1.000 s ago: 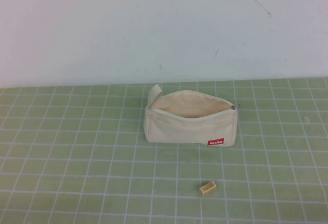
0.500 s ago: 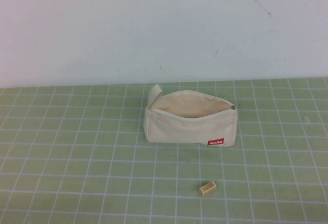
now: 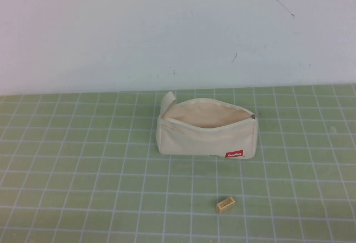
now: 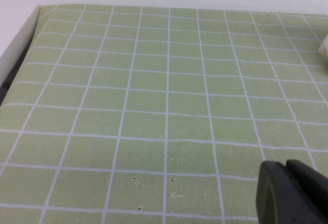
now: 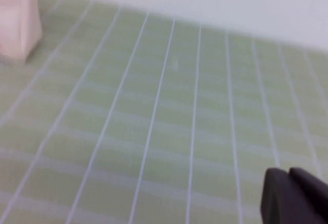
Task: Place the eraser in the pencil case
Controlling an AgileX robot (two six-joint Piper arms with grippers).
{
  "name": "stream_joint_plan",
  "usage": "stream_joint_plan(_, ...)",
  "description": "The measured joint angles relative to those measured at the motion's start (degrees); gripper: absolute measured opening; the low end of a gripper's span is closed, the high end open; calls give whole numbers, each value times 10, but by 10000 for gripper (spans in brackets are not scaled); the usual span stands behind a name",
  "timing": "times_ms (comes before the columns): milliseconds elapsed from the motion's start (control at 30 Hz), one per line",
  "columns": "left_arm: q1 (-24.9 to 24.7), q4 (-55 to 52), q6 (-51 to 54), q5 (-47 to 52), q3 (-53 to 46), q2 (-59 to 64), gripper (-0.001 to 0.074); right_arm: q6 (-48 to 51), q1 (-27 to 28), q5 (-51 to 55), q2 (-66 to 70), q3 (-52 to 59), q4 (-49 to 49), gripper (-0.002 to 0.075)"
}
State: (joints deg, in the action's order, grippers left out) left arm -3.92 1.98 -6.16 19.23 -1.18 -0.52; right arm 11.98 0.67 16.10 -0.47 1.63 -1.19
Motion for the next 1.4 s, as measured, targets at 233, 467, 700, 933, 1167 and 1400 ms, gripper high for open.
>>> stream_joint_plan(233,0,0,0,0,0,0,-1,0,0,-280,0,0,0,-1)
stream_joint_plan(467,0,0,0,0,0,0,-1,8,0,-479,0,0,25,-1)
stream_joint_plan(700,0,0,0,0,0,0,-1,31,0,-377,-1,-86,21,-1)
stream_joint_plan(933,0,0,0,0,0,0,-1,60,0,-38,100,-341,21,-1)
stream_joint_plan(1167,0,0,0,0,0,0,-1,169,0,170,295,-475,50,-1)
stream_joint_plan(1400,0,0,0,0,0,0,-1,398,0,288,514,-504,217,-1)
